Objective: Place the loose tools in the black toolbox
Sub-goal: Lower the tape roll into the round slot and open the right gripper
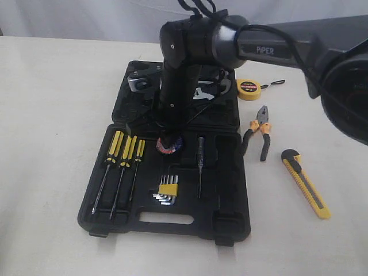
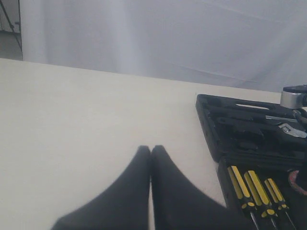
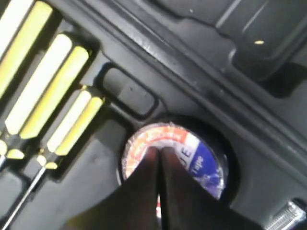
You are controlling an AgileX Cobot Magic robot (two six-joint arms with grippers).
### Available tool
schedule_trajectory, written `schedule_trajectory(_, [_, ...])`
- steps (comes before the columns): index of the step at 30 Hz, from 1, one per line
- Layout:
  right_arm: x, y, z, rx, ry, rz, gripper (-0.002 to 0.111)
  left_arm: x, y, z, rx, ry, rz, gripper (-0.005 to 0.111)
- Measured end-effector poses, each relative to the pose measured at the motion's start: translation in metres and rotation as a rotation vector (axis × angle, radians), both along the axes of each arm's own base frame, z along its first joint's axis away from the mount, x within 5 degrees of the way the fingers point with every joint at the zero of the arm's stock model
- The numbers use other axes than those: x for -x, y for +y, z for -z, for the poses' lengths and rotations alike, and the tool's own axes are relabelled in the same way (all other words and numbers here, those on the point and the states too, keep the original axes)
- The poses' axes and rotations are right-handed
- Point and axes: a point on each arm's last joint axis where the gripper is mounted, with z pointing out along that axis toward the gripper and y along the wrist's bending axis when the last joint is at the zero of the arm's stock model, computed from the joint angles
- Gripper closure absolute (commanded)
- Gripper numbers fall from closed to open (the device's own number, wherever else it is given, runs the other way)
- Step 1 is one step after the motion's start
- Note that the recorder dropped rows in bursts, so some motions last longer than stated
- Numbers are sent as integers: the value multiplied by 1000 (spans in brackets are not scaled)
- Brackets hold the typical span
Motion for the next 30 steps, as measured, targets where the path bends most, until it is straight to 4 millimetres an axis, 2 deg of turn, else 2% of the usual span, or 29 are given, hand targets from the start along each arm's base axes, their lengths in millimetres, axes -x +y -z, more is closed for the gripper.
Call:
schedule_trajectory(7, [0, 0, -7, -8, -13, 0, 109, 0, 0, 0, 0, 0, 0, 107])
schedule_trajectory(14, [5, -4, -48, -35, -84, -8, 109, 0, 0, 0, 0, 0, 0, 107])
schedule_trajectory(17, [6, -7, -54, -16, -86, -13, 109, 0, 0, 0, 0, 0, 0, 107])
schedule_trajectory(20, [7, -9, -48, 15, -65, 0, 109, 0, 0, 0, 0, 0, 0, 107])
schedule_trajectory(26, [6, -10, -9, 75, 9, 7, 109, 0, 0, 0, 0, 0, 0, 107])
schedule_trajectory(30, [5, -9, -6, 71, 2, 10, 109, 0, 0, 0, 0, 0, 0, 107])
